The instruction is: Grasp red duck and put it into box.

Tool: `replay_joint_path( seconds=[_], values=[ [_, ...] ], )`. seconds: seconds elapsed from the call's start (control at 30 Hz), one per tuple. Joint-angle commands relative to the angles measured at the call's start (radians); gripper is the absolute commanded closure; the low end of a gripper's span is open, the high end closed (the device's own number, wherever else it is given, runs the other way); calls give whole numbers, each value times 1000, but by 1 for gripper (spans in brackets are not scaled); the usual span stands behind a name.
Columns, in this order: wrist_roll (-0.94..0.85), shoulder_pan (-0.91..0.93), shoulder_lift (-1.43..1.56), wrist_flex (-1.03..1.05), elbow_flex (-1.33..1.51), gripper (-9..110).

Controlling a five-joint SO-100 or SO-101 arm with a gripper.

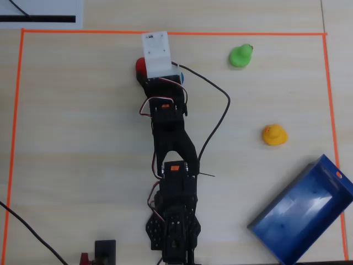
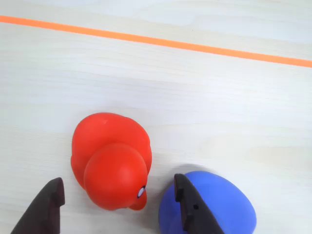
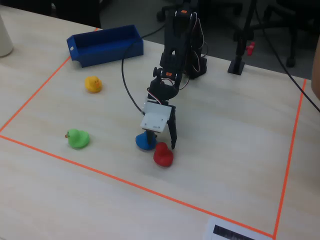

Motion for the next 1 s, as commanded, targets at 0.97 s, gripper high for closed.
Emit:
replay_joint_path(
  seconds=[0.97],
  values=[
    [147, 98, 58, 640, -623, 101]
  ],
)
